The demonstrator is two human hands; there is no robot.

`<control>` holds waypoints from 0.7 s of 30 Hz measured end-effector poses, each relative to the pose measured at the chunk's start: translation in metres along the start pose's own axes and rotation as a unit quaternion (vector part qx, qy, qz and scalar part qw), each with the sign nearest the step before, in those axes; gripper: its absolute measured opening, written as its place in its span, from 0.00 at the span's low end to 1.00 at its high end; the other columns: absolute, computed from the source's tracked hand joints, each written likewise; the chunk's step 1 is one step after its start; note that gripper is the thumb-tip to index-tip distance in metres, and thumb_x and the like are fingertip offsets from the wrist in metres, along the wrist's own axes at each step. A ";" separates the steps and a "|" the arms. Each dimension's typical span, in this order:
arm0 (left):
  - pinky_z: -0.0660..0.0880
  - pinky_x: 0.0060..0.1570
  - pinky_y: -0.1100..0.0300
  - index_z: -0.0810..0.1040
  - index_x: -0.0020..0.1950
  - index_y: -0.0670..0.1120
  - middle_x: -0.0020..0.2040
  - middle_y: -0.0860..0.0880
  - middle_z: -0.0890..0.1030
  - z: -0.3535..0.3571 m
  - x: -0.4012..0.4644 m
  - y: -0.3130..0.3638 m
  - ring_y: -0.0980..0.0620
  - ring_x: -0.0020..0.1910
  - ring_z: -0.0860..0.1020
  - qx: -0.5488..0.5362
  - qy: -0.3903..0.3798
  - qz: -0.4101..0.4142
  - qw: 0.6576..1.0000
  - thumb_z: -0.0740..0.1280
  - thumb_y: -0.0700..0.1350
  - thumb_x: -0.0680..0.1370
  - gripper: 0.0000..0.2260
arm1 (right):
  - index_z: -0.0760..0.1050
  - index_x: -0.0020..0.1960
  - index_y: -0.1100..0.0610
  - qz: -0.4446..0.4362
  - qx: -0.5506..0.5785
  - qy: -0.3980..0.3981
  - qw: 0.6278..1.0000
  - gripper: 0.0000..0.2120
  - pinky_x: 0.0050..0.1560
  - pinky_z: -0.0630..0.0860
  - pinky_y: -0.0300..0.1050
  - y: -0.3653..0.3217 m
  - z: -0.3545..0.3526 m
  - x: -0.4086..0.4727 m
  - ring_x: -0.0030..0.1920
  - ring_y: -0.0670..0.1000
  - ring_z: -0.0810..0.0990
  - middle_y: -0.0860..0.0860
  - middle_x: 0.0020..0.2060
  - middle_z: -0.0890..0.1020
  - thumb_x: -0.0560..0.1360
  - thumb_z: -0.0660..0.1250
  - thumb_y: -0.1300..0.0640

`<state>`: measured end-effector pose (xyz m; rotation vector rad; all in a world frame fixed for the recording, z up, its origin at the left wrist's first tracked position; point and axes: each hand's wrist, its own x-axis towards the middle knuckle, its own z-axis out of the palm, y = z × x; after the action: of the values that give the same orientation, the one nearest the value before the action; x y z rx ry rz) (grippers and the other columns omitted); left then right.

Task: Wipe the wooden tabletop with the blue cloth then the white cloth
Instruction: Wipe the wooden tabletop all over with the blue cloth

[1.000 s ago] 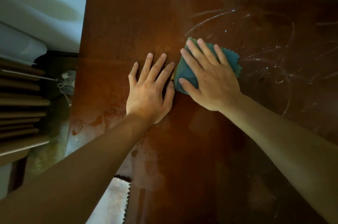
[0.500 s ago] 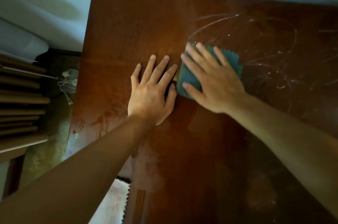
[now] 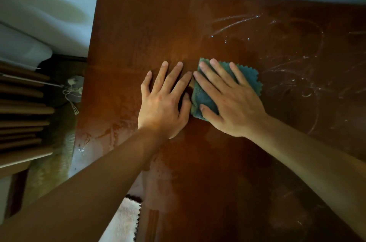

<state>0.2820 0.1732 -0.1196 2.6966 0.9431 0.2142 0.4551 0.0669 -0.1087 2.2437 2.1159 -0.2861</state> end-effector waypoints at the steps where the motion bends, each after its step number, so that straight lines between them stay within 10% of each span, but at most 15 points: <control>1: 0.53 0.76 0.36 0.70 0.76 0.49 0.79 0.47 0.66 0.000 0.000 0.000 0.43 0.80 0.57 0.001 -0.002 0.000 1.000 0.57 0.51 0.82 0.22 | 0.50 0.83 0.55 0.002 0.001 0.000 1.000 0.37 0.82 0.49 0.62 0.004 -0.002 0.005 0.83 0.55 0.49 0.54 0.83 0.52 0.80 0.46 0.37; 21: 0.53 0.76 0.36 0.70 0.76 0.48 0.79 0.47 0.66 -0.003 0.001 0.002 0.43 0.81 0.57 0.006 -0.011 -0.004 1.000 0.56 0.52 0.83 0.22 | 0.52 0.84 0.53 0.010 0.001 0.049 0.999 0.35 0.82 0.49 0.61 0.025 -0.007 0.041 0.83 0.54 0.51 0.53 0.83 0.54 0.82 0.46 0.37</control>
<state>0.2829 0.1728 -0.1160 2.6995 0.9515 0.1777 0.4827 0.1072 -0.1106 2.3242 2.1380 -0.1822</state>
